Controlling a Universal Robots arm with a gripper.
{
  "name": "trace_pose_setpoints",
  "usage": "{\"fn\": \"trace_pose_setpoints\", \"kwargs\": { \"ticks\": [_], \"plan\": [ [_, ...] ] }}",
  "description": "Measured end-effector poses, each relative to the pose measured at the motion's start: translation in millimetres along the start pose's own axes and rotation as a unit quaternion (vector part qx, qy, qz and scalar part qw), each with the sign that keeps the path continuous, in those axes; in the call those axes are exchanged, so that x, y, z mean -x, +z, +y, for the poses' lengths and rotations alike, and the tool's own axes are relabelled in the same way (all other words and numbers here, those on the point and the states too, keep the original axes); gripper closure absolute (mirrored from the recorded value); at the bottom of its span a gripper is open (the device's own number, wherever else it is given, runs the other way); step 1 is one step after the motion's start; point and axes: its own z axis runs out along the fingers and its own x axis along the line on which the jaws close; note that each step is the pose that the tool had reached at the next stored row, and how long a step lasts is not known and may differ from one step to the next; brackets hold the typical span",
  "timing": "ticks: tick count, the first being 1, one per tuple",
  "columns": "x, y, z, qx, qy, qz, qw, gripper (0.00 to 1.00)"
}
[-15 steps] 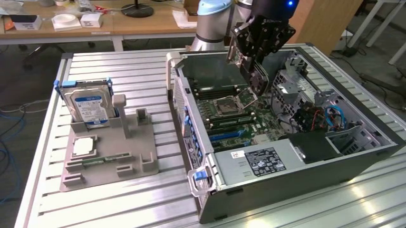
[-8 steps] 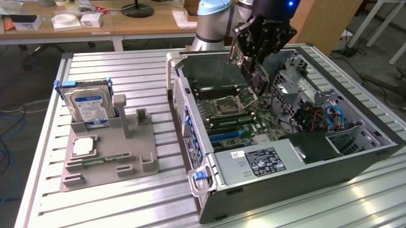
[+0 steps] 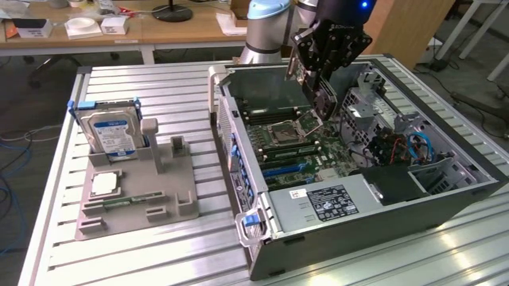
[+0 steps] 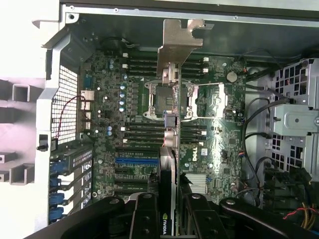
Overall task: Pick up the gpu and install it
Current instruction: 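Pick up the gpu and move the gpu toward the slot, then insert the gpu into the slot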
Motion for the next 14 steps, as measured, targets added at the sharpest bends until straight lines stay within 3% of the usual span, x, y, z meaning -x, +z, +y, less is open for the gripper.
{"fn": "trace_pose_setpoints", "kwargs": {
  "ticks": [7, 10, 14],
  "plan": [
    [0.0, 0.0, 0.0, 0.0, -0.002, 0.0001, 1.0, 0.74],
    [0.0, 0.0, 0.0, 0.0003, -0.022, 0.0013, 0.9998, 0.74],
    [0.0, 0.0, 0.0, 0.0009, -0.058, 0.0033, 0.9983, 0.74]
  ]
}}
